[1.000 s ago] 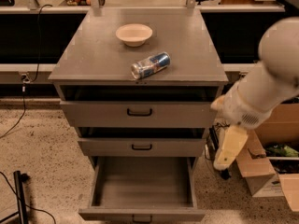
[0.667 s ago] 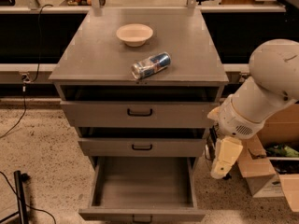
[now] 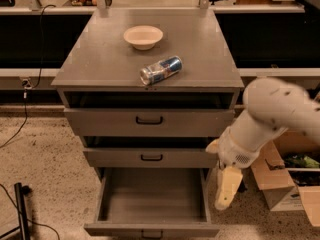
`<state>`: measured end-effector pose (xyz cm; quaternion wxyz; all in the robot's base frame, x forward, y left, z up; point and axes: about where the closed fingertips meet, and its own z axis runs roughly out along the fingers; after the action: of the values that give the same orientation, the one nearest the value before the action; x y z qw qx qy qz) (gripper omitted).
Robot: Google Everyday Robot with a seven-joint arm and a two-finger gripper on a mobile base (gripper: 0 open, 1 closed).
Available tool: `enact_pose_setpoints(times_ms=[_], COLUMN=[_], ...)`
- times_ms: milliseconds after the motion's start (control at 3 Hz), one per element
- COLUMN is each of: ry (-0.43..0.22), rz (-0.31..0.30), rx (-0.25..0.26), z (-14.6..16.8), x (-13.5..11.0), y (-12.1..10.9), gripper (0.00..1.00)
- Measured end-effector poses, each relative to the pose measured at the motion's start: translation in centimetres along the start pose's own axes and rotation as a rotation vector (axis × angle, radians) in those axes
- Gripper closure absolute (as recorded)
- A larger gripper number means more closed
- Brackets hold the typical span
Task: Close bottom drawer
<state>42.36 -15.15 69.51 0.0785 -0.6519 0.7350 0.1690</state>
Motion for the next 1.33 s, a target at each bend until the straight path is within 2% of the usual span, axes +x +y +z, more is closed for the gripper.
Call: enact_pose_setpoints(times_ms=[333,667,1000,1333], ry=[-0.01,-0.014,-0.062,-0.2], rz=[-0.01,-0.009,-0.02,-0.03], rx=[-0.048,-0.036,-0.008,0.061], z=[8.8,11.5,11.3,13.3], x=[1.1,1.5,0.3,-1.2], y=[2.6,3.6,1.6,-0.4], gripper=[0.0,0.0,0.0,0.0])
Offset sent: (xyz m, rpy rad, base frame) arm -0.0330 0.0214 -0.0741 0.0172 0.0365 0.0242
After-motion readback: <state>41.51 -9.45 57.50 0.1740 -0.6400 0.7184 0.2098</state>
